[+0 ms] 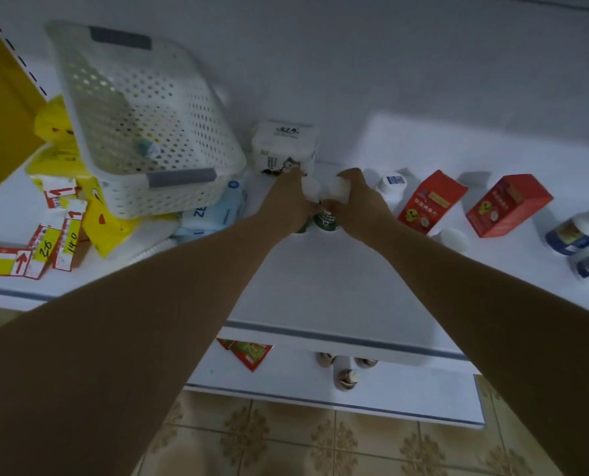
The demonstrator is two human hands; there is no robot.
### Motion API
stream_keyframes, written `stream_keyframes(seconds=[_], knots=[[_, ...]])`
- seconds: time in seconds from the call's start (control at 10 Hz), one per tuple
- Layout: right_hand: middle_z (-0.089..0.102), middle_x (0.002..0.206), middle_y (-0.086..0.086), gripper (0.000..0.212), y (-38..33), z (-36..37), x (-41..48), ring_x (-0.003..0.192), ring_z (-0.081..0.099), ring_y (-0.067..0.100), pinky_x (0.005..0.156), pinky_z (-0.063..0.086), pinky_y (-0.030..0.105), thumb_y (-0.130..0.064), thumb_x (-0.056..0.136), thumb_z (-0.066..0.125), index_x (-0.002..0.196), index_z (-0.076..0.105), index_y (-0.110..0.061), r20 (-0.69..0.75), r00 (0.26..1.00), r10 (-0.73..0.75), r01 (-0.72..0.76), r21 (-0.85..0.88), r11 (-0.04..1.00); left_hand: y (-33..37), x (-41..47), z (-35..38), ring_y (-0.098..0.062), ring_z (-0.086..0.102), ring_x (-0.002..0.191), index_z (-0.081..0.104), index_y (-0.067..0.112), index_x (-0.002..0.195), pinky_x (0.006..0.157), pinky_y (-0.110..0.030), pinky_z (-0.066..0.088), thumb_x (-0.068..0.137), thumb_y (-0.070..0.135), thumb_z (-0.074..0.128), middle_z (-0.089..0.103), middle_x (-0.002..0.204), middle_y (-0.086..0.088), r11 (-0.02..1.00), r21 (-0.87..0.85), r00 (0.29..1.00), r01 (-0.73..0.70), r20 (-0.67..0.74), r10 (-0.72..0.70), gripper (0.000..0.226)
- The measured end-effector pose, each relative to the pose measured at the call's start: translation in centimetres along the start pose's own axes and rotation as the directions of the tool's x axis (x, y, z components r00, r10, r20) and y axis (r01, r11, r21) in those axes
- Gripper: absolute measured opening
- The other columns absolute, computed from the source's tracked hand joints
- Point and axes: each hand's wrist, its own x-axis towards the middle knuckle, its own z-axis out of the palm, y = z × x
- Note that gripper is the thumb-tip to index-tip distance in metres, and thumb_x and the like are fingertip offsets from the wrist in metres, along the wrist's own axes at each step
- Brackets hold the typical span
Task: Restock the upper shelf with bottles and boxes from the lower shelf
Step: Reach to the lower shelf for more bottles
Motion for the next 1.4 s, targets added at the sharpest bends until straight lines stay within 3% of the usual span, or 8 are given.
stream_keyframes(seconds=[0.1,0.2,0.3,0.4,0.5,0.7,0.9,1.4], knots=[[0.050,0.106,0.004,0.050,-0.4,-1.6,-2.0,0.095,0.053,0.019,0.076,0.045,0.028,-0.020,0.088,0.064,0.131,0.039,-0.012,0.016,1.000,0.017,-0.020,0.184,0.983,1.1,-2.5,-0.8,-0.012,0.046,0.084,0.048,0.016,0.095,0.079,-0.026,0.044,0.089,0.018,0.059,0.046,0.092,0.000,0.909,-0.415,0.999,0.036,0.013,-0.034,0.012],[0.057,0.104,-0.004,0.042,-1.6,-3.7,-4.7,0.103,0.056,0.015,0.084,0.049,0.028,-0.026,0.087,0.066,0.122,0.047,-0.014,0.094,0.995,0.013,-0.047,0.367,0.929,2.5,-5.6,-2.6,-0.012,0.049,0.102,0.046,0.010,0.129,0.086,-0.024,0.042,0.085,0.019,0.067,0.051,0.112,0.000,0.897,-0.441,0.999,0.037,0.049,-0.018,0.049],[0.061,0.117,0.007,0.041,-3.5,-5.6,-7.9,0.111,0.059,0.022,0.099,0.048,0.040,-0.022,0.087,0.065,0.122,0.048,-0.009,0.172,0.985,0.020,-0.114,0.556,0.824,3.9,-9.5,-5.5,-0.014,0.058,0.100,0.053,0.016,0.117,0.077,-0.022,0.048,0.086,0.021,0.066,0.061,0.107,0.001,0.799,-0.599,0.998,0.046,0.065,-0.009,0.034],[0.064,0.114,0.010,0.030,-6.0,-7.2,-12.2,0.106,0.062,0.021,0.095,0.050,0.037,-0.020,0.089,0.062,0.115,0.051,-0.009,0.224,0.974,-0.030,-0.140,0.703,0.698,5.6,-13.9,-8.3,-0.014,0.066,0.088,0.059,0.023,0.100,0.065,-0.023,0.053,0.083,0.026,0.070,0.068,0.101,0.000,0.692,-0.719,0.998,0.064,0.056,-0.034,0.021],[0.071,0.107,0.007,0.036,-9.2,-8.6,-17.2,0.100,0.068,0.020,0.090,0.054,0.040,-0.034,0.091,0.058,0.118,0.057,-0.011,0.239,0.966,-0.102,-0.131,0.786,0.605,7.2,-18.7,-11.2,-0.020,0.069,0.082,0.058,0.026,0.094,0.071,-0.033,0.057,0.082,0.030,0.071,0.071,0.093,-0.001,0.597,-0.801,0.998,0.046,0.061,0.005,0.018],[0.066,0.070,0.006,0.048,-16.7,-11.6,-28.4,0.061,0.062,0.020,0.064,0.051,0.033,-0.052,0.092,0.045,0.070,0.072,-0.019,0.155,0.976,-0.151,-0.066,0.878,0.473,10.8,-29.5,-18.1,-0.020,0.060,0.049,0.057,0.017,0.086,0.056,-0.030,0.054,0.084,0.042,0.063,0.065,0.063,-0.006,0.514,-0.857,0.990,0.026,0.094,0.107,0.026],[0.062,0.063,0.007,0.046,-24.3,-12.9,-37.0,0.049,0.058,0.018,0.050,0.049,0.025,-0.058,0.089,0.048,0.079,0.059,-0.014,-0.002,0.986,-0.167,0.078,0.888,0.452,13.3,-39.5,-23.3,-0.022,0.061,0.051,0.060,0.012,0.088,0.063,-0.032,0.052,0.085,0.047,0.058,0.067,0.063,-0.011,0.501,-0.865,0.979,-0.023,0.082,0.187,0.035],[0.062,0.066,0.010,0.050,-31.6,-16.9,-43.8,0.052,0.058,0.023,0.053,0.048,0.027,-0.058,0.088,0.048,0.076,0.062,-0.011,-0.101,0.950,-0.294,0.233,0.857,0.459,17.3,-46.8,-30.1,-0.022,0.061,0.048,0.063,0.011,0.083,0.056,-0.028,0.052,0.083,0.052,0.058,0.065,0.063,-0.013,0.525,-0.822,0.960,-0.223,-0.089,0.267,0.041]])
